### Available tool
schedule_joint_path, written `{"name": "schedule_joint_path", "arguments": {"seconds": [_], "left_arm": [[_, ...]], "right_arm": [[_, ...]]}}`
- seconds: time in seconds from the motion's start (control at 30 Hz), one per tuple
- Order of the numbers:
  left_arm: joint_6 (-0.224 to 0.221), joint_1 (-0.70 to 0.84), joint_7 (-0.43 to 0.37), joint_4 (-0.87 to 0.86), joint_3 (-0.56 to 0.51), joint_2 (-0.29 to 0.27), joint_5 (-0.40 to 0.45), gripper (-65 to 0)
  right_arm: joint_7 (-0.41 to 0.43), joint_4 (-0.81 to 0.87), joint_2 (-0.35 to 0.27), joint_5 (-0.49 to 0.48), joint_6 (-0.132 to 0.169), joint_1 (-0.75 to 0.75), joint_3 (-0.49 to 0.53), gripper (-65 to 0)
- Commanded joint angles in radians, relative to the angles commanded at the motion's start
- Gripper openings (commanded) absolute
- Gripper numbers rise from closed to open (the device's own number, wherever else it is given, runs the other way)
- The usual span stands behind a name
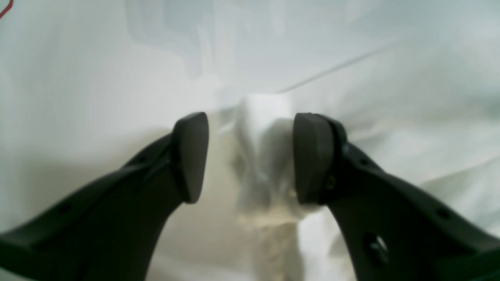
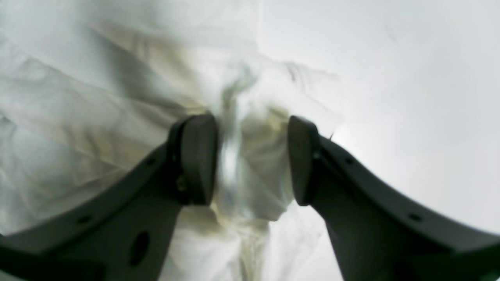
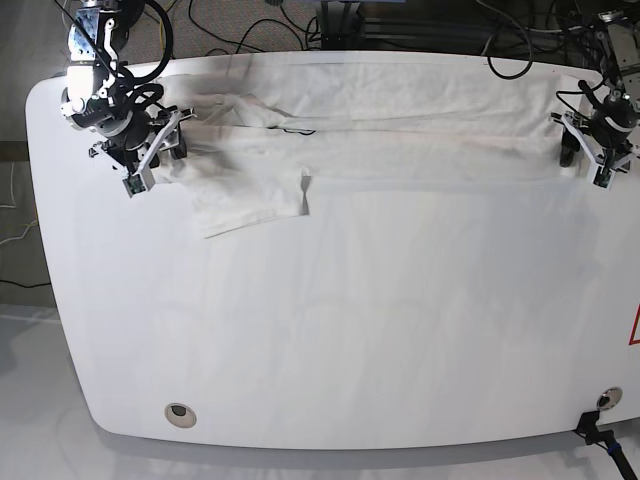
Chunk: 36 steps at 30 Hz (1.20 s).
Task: Fold the T-shirt properly
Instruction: 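Lift the held edges and fold the shirt body toward the robot base, then open both grippers and move them over the folded shirt's edges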
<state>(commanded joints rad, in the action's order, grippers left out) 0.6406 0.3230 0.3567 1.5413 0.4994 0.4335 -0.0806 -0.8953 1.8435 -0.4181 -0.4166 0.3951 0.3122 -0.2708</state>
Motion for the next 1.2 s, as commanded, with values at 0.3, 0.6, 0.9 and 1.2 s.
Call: {"name": "schedule_joint_path", "arguments": {"seconds": [0.3,0.6,0.9,1.2], "left_arm": [[0.0,-0.003,0.003,0.123,-0.005,-0.014,-0.216,-32.6],[0.0,0.009,0.003,0.103,-0.083,-0.035,-0.213,-32.6],[0.0,0.017,0.003,0.071,-0.086,-0.037,-0.215,-32.6],[0.0,0.017,0.003,0.063,-0.086,-0.037,-0.215,-32.6]], "right_arm": [[0.0,-0.002,0.002,-0.008,0.002,-0.12,-0.015,-35.7],[0.0,-0.034,0.038,-0.009,0.002,-0.183,-0.015,-35.7],[0.003,-0.239,0.126,-0.002,0.095,-0.299,-0.015,-35.7],[0.003,-0.474,0.124,0.0,0.195,-0.434,-0.015,-35.7]]}}
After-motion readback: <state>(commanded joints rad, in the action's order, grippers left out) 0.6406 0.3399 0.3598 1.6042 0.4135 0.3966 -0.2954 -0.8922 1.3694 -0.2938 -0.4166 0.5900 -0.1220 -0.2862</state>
